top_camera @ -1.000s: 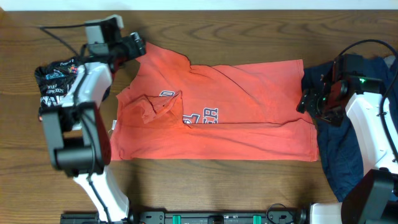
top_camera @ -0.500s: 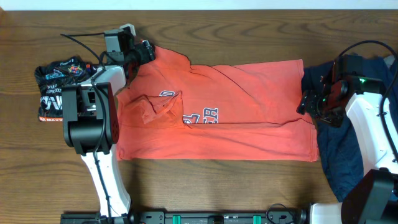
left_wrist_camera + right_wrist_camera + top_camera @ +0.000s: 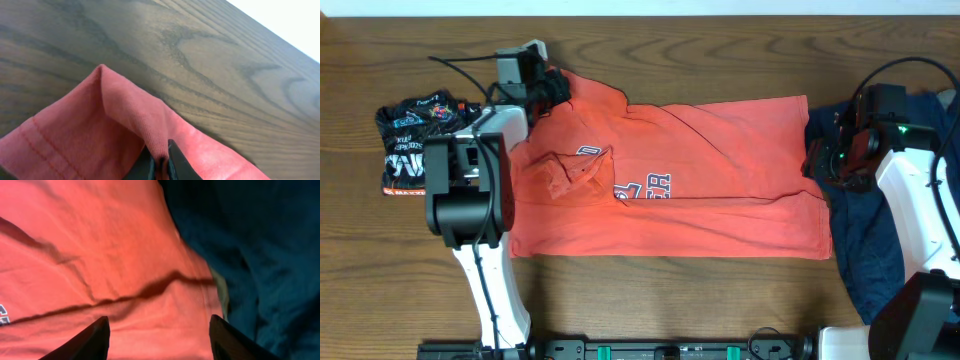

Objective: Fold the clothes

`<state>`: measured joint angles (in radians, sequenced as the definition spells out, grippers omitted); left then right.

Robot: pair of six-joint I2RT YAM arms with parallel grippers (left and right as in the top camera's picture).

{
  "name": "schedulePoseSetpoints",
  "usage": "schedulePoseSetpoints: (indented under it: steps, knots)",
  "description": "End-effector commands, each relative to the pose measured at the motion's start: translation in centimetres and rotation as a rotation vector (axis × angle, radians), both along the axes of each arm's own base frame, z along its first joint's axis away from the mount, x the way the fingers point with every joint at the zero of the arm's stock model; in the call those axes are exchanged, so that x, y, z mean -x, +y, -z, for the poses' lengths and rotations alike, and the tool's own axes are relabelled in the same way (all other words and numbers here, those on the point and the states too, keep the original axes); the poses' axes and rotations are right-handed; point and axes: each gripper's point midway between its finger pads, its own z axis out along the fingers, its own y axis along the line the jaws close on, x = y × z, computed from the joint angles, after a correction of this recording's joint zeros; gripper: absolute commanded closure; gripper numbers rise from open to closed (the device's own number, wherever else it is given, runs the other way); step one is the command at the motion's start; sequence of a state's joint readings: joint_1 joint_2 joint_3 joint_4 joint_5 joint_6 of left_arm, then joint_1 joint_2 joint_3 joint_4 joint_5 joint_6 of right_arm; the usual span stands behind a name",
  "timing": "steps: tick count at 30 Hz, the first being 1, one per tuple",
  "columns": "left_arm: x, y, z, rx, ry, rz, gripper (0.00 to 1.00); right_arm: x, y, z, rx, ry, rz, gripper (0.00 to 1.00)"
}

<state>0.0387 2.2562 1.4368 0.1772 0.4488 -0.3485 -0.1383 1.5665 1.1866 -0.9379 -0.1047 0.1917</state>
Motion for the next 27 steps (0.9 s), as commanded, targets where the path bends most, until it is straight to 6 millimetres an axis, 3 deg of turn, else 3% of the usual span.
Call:
schedulePoseSetpoints:
  steps: [1,5,9,12,16,20,27]
  knots:
    - [0.0,-0.3,-6.1,0.089,-0.066,0.048,0.92,-2.1,-0.6,-1.1,0.024,-0.042,-0.048,0.35]
    - [1.6,-0.2,-7.5,0.073,-0.021,0.061,0.92,-5.6,-0.7,-1.6,-0.003,-0.041,-0.054,0.34]
    - [3.4,-0.4,-7.4,0.048,0.041,0.089,0.92,-10.1,-1.3,-0.9,0.002,-0.054,-0.056,0.33]
    - [4.5,-0.5,-6.5,0.049,0.102,0.094,0.92,-13.6,-1.9,0.6,0.012,-0.089,-0.055,0.32]
    - [5.5,-0.6,-5.7,0.04,0.151,0.108,0.92,-16.7,-2.1,3.5,0.007,-0.123,-0.058,0.33]
    - [5.9,-0.6,-5.4,0.041,0.173,0.11,0.92,-18.7,-2.0,6.1,-0.006,-0.159,-0.066,0.35]
    - [6.1,-0.5,-5.1,0.036,0.185,0.105,0.92,-20.6,-1.8,10.1,-0.018,-0.178,-0.045,0.39]
